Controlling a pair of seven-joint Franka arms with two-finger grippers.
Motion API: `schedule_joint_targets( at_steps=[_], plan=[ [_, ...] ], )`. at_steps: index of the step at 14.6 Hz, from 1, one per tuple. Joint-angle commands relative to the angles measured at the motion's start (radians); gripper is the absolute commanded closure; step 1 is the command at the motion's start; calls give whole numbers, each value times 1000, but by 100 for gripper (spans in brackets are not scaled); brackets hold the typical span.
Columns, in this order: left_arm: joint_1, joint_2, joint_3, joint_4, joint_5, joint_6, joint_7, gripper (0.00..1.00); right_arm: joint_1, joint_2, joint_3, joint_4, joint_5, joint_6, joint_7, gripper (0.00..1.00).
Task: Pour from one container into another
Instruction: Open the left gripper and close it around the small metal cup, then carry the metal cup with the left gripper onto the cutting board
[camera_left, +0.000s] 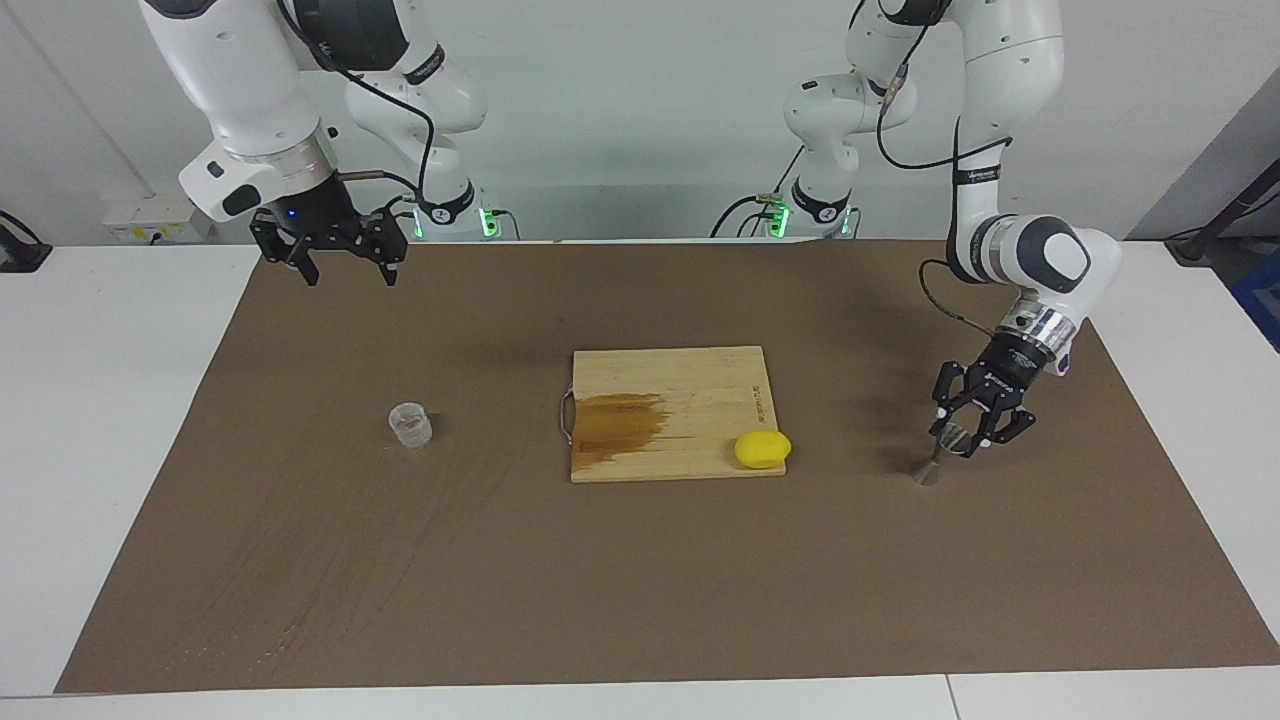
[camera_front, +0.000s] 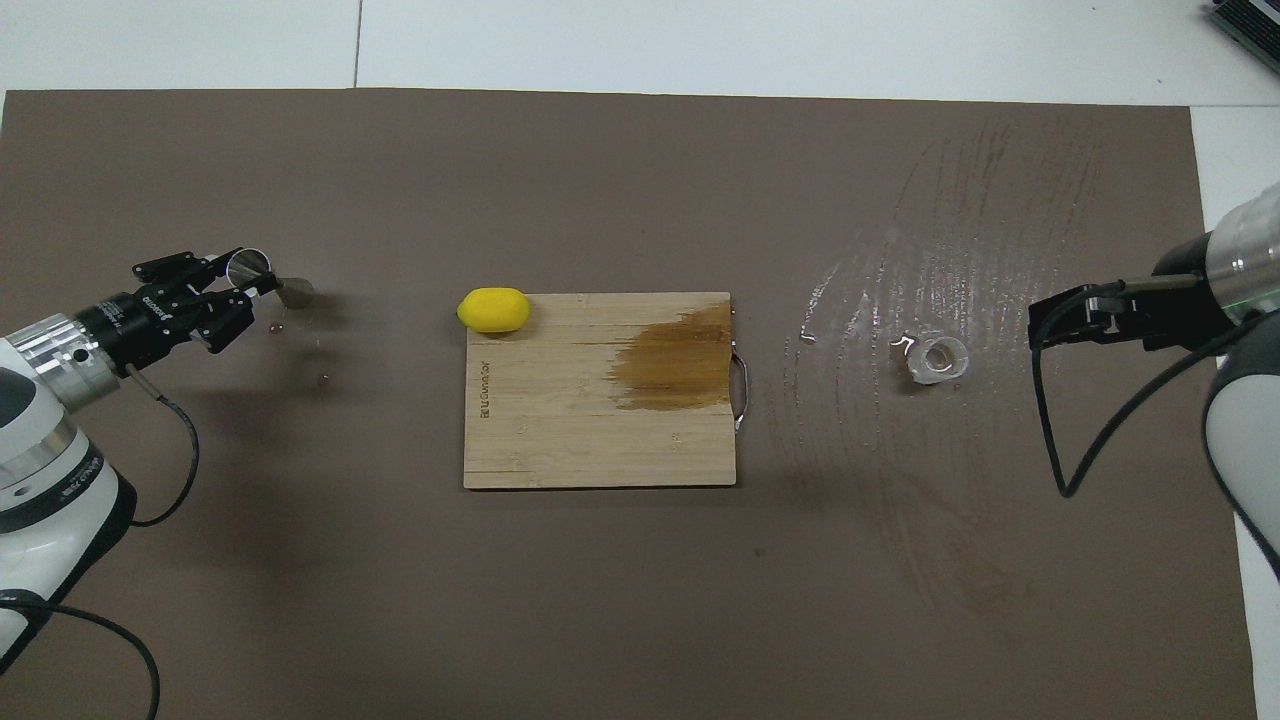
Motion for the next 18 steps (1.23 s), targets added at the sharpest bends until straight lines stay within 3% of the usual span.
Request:
schedule_joint_targets(
  at_steps=[1,6,11,18],
  plan=[
    [8,-11,3,-18,-18,-31,-5,100,-17,8,7,18,27,-21,-6,1],
    [-18,3,-6,97,12,-129,-12,100,-17,8,7,18,27,-21,-6,1],
    [-243,0,-8,136,-35,-131,-8,100,-17,8,7,18,27,-21,-6,1],
    [-585,47,-6,189,-156,122,-121,100,-17,8,7,18,27,-21,-6,0]
  ],
)
